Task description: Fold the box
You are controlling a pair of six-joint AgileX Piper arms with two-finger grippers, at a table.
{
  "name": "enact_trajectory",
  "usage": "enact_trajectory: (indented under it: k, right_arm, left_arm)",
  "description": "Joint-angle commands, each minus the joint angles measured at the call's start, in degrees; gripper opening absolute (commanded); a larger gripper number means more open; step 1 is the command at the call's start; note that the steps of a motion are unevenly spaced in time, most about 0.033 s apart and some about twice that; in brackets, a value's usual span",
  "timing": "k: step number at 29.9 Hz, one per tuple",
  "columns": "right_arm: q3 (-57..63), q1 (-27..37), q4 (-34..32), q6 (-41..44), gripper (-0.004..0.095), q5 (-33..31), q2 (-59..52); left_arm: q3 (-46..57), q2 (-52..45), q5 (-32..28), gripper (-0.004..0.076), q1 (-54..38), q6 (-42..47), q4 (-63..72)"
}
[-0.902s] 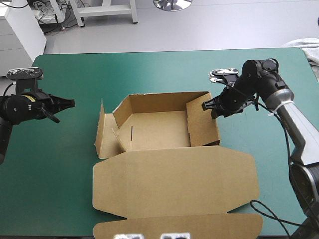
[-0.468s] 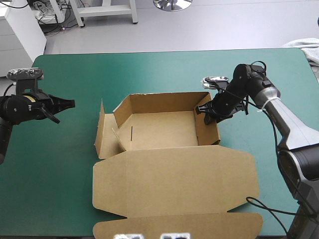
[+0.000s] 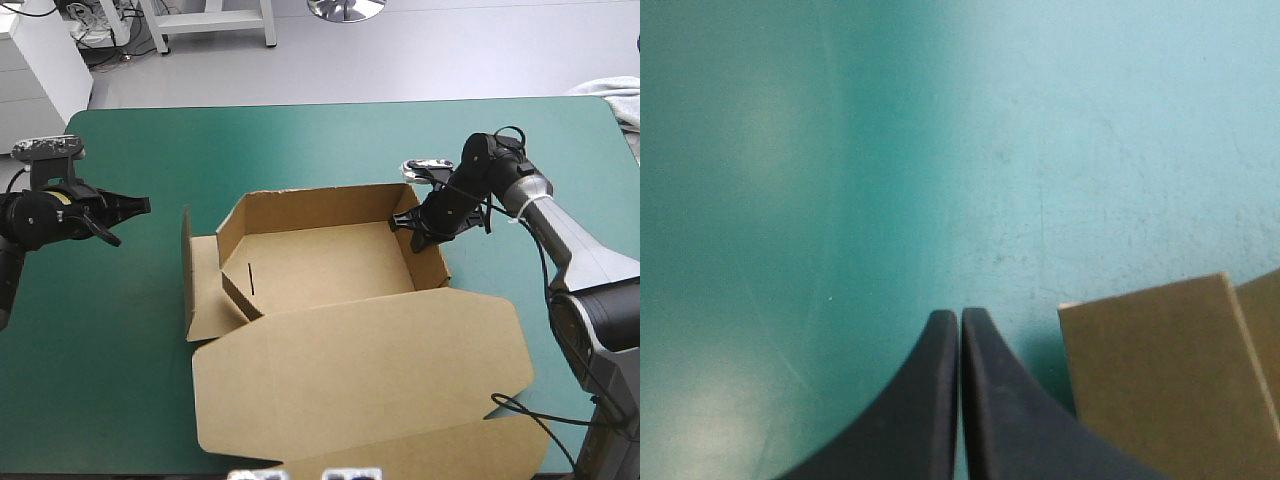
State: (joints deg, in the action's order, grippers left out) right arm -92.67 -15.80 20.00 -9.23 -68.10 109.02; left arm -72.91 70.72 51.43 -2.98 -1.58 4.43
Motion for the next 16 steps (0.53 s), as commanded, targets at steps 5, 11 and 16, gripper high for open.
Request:
enact_trajectory:
  k: [5, 11, 16]
  right_arm:
    - [-1.5, 1.7, 3.9, -0.6, -0.0017, 2.9, -9.5]
    - [-1.6, 6.0, 5.1, -1.7, -0.0017, 2.9, -15.3]
    - [-1.6, 10.8, 12.7, -6.0, -0.0017, 2.9, -20.0]
  left_arm:
    - [-1.5, -1.4, -5.5, -0.0008, -4.9, 0.4, 7.5]
    - [-1.5, -1.4, -4.8, -0.0008, -13.4, -8.7, 24.3]
    - [-1.5, -0.7, -1.7, -0.0008, -18.1, -15.3, 38.0]
